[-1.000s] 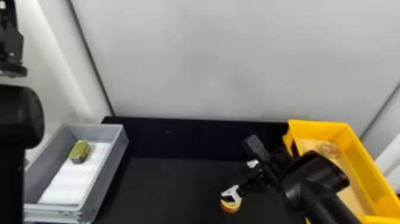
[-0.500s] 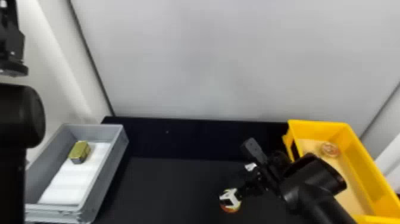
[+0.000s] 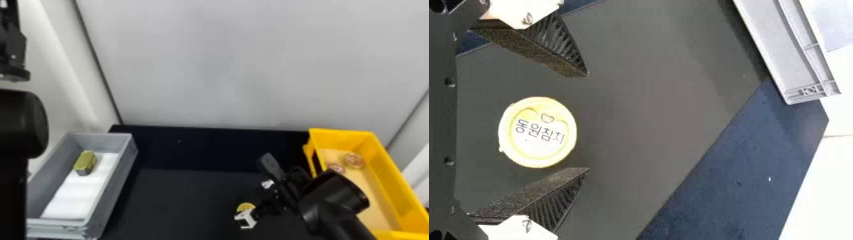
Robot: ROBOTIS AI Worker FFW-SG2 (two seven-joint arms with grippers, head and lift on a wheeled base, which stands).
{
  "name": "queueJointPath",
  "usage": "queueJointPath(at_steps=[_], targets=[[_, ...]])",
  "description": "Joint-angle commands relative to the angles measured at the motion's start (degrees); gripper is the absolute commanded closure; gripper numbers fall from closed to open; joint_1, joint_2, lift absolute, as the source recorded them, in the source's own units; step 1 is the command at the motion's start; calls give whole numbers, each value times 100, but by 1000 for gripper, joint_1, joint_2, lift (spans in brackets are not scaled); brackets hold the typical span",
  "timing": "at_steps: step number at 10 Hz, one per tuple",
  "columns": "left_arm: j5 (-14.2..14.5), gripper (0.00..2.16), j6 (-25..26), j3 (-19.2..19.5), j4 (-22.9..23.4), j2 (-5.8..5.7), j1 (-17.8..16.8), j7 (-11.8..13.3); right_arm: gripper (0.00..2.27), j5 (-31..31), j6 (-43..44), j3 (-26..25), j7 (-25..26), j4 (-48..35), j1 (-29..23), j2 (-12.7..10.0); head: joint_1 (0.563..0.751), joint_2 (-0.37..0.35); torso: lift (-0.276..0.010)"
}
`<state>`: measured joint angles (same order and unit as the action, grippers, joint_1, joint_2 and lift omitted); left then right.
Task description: Pick up the round yellow can and place it in the yellow rectangular box
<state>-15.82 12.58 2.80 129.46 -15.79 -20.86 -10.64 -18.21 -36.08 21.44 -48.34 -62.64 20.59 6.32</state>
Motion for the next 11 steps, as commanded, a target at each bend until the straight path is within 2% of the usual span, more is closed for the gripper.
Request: queueJointPath(at_steps=[1,11], targets=[[0,127,0,10,9,-12,11,0,117,0,-24,45,-11,15,-64,1,663,54,-10],[0,127,44,2,53,-47,29,0,117,-158,-15,-78,-55,-55,-231,18,663,54,-10]])
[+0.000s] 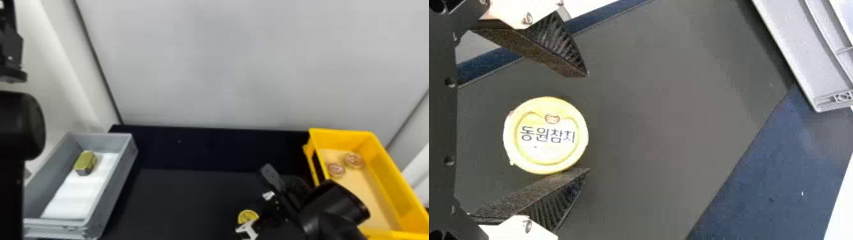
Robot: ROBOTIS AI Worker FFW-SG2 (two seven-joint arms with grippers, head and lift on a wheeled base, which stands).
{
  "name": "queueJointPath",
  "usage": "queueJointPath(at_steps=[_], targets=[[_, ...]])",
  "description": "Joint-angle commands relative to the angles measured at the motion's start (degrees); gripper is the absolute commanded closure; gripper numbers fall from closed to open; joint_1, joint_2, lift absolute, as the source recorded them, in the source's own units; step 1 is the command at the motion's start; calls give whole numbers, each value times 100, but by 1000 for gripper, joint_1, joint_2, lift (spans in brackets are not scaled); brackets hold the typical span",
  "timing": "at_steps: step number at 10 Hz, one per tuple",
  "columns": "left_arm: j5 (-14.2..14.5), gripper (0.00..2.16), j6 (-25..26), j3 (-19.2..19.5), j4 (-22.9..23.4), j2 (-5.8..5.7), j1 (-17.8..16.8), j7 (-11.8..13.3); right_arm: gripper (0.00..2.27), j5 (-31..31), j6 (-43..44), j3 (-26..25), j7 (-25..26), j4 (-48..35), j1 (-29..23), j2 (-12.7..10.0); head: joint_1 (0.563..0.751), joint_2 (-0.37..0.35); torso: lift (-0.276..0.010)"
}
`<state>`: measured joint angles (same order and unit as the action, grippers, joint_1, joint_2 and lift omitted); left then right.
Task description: Pick up the round yellow can and place it in the yellow rectangular box
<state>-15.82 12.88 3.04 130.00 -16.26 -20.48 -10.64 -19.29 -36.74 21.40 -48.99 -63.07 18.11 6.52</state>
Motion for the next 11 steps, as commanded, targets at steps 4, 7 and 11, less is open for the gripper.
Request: queueJointPath(at_steps=[4,7,11], targets=[[0,127,22,-41,-1,-1,-26,0,117,-94,192,-162,71,-12,272,69,663,54,-10],[0,127,31,-58,-1,8,-35,0,117,-67,245,-179,106,-21,369,60,663,54,-10],[0,127,39,-23,26,-27,-9,9,113,-23,-195,5,-87,-355,351,121,663,54,-10]])
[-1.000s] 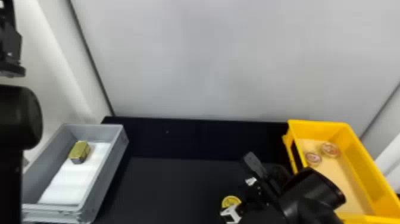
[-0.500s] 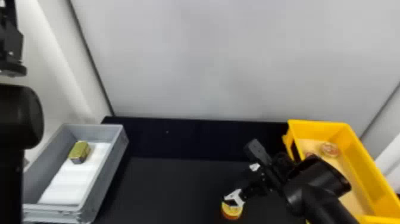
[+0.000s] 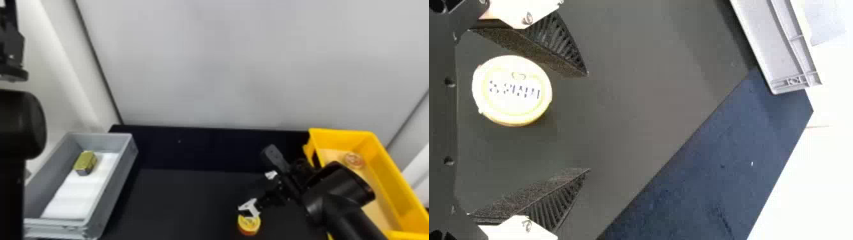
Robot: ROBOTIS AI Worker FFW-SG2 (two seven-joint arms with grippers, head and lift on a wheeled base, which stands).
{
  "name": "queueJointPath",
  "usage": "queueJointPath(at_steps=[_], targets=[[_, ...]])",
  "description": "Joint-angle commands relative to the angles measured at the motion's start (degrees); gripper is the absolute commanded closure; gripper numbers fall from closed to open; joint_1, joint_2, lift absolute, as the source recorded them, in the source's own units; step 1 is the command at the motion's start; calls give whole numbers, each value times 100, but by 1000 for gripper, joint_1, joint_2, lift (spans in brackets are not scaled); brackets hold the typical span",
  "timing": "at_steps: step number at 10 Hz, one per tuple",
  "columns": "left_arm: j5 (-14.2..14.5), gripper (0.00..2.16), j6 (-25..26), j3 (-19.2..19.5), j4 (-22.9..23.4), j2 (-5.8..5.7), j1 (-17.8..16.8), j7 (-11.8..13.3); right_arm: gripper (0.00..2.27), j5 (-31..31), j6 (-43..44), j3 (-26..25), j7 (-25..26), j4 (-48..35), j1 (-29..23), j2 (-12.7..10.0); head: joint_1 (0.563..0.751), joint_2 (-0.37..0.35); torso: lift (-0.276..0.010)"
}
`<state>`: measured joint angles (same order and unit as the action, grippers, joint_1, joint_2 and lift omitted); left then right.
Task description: Pick up the round yellow can and place it in the yellow rectangular box
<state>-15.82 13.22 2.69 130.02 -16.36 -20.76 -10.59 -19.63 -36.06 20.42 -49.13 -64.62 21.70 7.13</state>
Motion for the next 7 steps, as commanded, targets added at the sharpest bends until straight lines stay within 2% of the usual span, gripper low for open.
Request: queueJointPath(at_steps=[1,4,7], targets=[[0,127,15,30,23,-17,37,4,114,11,-553,262,-143,-455,-8,183,663,54,-10],[0,127,15,65,32,-26,90,-5,116,-16,-958,455,-258,-912,-43,341,663,54,-10],[0,127,15,56,32,-35,90,-5,114,-68,-1090,534,-433,-1115,-210,377,663,54,-10]])
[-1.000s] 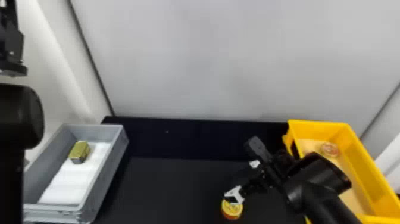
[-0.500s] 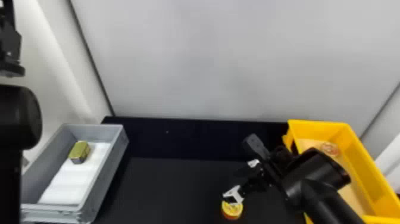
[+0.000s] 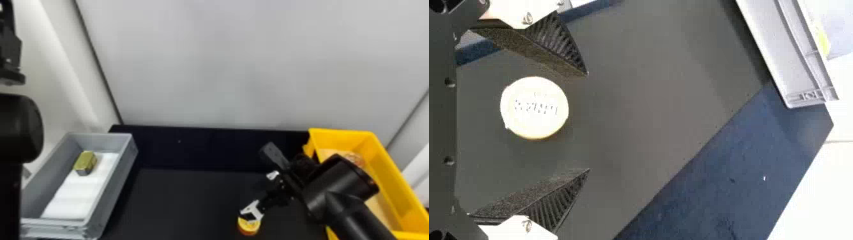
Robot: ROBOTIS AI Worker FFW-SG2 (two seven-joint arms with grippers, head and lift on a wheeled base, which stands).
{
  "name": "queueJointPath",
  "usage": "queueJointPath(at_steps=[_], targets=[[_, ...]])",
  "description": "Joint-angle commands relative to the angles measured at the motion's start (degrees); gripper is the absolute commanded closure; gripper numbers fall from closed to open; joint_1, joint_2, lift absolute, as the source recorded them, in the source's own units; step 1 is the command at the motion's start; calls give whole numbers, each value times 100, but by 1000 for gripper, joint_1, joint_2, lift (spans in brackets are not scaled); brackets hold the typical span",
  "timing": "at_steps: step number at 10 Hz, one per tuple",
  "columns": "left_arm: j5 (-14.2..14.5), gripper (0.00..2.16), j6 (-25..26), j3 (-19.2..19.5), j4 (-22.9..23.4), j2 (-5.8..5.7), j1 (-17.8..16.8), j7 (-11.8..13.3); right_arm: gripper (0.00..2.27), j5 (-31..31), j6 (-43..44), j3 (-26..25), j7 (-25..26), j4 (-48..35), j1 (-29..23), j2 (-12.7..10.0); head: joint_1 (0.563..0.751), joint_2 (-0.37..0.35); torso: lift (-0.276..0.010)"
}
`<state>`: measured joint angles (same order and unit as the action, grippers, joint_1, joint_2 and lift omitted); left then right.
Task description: Pick up the round yellow can and place it in the yellow rectangular box
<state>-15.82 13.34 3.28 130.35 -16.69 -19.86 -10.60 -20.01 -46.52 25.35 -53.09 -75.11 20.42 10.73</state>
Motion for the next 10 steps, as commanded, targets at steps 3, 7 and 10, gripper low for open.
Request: queueJointPath(at_steps=[3,7,10], targets=[[0,127,3,-12,0,-2,-9,-4,114,-83,-87,112,-55,-65,-188,43,663,54,-10],[9,127,3,-20,0,7,0,-4,114,-180,-87,164,-152,-65,-320,105,663,54,-10],[9,127,3,-29,0,16,0,-4,114,-215,-52,164,-170,-65,-381,131,663,54,-10]])
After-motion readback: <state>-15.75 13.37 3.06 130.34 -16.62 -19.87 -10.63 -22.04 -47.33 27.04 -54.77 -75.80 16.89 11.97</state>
